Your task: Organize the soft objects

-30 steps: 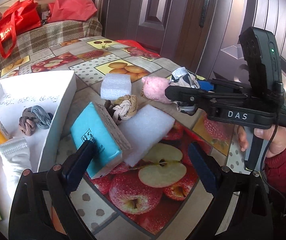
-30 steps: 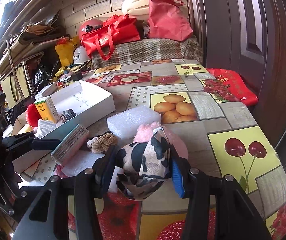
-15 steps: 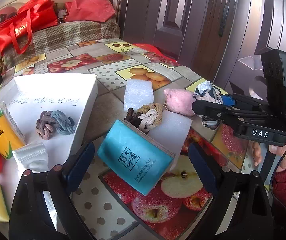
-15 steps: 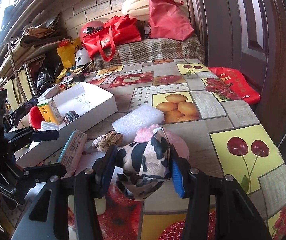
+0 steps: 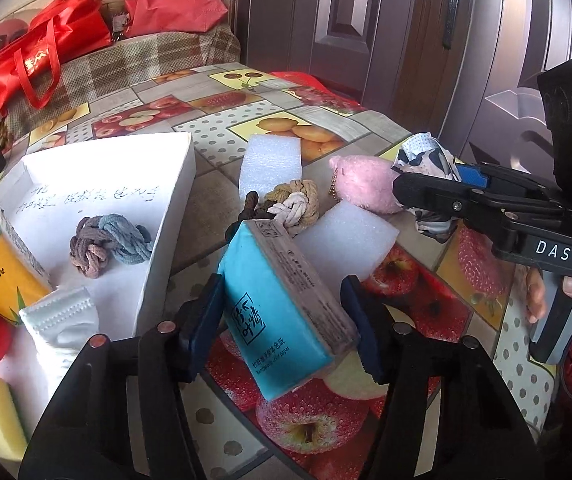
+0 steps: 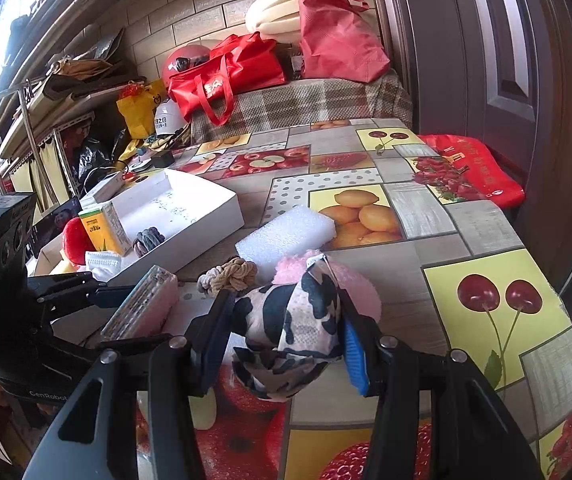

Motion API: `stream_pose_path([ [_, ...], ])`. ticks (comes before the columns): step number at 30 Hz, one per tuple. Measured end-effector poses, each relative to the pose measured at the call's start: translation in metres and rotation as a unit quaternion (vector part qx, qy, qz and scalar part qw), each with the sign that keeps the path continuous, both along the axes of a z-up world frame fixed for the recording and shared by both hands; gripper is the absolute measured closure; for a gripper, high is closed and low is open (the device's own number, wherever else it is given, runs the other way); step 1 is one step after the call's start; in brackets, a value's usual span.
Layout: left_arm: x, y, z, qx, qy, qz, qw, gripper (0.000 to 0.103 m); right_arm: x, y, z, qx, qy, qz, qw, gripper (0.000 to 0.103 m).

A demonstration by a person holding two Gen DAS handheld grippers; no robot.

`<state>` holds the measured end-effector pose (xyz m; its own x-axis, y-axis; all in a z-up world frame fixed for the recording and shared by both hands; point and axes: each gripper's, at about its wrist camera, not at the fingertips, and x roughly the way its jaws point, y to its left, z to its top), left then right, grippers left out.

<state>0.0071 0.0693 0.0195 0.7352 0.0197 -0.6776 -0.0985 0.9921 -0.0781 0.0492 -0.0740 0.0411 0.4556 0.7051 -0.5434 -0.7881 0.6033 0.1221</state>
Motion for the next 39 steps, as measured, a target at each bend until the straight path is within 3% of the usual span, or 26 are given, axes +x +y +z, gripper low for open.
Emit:
stream_pose_path([
  [6, -0.022, -0.004, 0.015, 0.012, -0.068, -0.002, 0.9976, 0.051, -0.007, -0.008, 0.007, 0.024, -0.023, -0.009, 0.999, 0.053],
  [13, -0.054, -0.017, 0.033, 0.056, -0.159, 0.0, 0.9857, 0.051, -0.027, -0.024, 0.021, 0.071, -0.085, -0.019, 0.994, 0.053],
  [23, -0.072, -0.006, 0.038, 0.056, -0.184, 0.024, 0.9811, 0.051, -0.061, -0.013, 0.028, 0.094, -0.129, -0.009, 0.987, 0.053],
  [29, -0.091, 0.011, 0.036, 0.06, -0.191, 0.047, 0.9787, 0.056, -0.076, 0.0, 0.028, 0.097, -0.135, -0.004, 0.986, 0.053],
  [39, -0.115, 0.04, 0.034, 0.048, -0.196, 0.079, 0.9762, 0.056, -0.093, 0.022, 0.026, 0.08, -0.142, 0.017, 0.986, 0.053],
])
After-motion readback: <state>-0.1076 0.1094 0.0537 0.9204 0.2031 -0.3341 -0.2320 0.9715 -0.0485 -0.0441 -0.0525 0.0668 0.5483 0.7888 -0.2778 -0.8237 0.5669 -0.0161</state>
